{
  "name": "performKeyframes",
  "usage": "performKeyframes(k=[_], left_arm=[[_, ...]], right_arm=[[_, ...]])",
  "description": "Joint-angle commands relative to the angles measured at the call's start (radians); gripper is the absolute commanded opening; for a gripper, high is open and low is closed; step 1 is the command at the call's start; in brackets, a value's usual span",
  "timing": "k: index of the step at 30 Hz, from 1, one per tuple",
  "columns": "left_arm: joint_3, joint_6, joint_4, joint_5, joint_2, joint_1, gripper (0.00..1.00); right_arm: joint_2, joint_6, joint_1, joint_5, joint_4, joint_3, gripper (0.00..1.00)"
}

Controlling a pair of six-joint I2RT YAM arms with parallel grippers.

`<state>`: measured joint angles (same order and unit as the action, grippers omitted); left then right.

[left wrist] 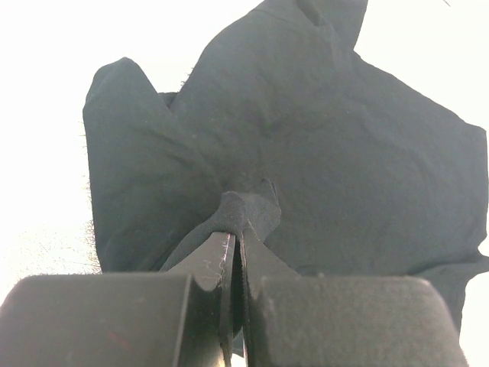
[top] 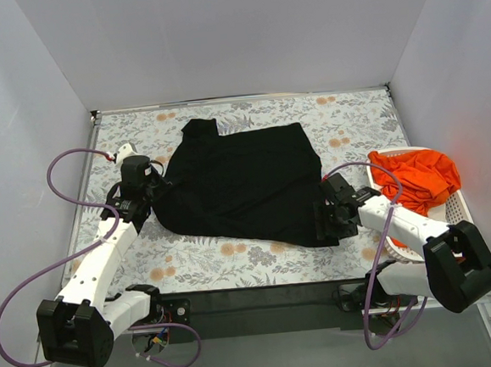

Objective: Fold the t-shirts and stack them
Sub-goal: Flatten the tshirt out

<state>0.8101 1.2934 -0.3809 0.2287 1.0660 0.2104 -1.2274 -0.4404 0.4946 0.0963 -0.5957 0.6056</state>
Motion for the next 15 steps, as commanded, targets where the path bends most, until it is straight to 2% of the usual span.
performKeyframes(k=[1, 4, 9, 10, 13, 15], left_arm=[[-0.006, -0.008, 0.011, 0.024, -0.026, -0.008, 0.0], [-0.008, 0.001, 0.008, 0.024, -0.024, -0.008, 0.0], [-0.037, 0.041, -0.002, -0.002, -0.058, -0.008, 0.0], [-0.035, 0.05, -0.013, -0.002, -0.066, -0.008, 0.0], [0.013, 0.056, -0.064, 0.024, -0.086, -0.008, 0.0], [0.072, 0.049, -0.102, 0.059, -0.093, -0.009, 0.0]], right_arm=[[-0.026, -0.067, 0.042, -0.033, -0.016, -0.043, 0.59], [-0.046, -0.075, 0.076, -0.023, -0.015, -0.04, 0.52], [-0.073, -0.07, 0.125, -0.001, -0.015, -0.018, 0.22], [-0.069, -0.064, 0.125, 0.006, -0.016, -0.003, 0.13], [-0.031, -0.028, 0.124, 0.065, -0.047, 0.054, 0.01], [-0.006, 0.015, 0.124, 0.147, -0.091, 0.17, 0.01]])
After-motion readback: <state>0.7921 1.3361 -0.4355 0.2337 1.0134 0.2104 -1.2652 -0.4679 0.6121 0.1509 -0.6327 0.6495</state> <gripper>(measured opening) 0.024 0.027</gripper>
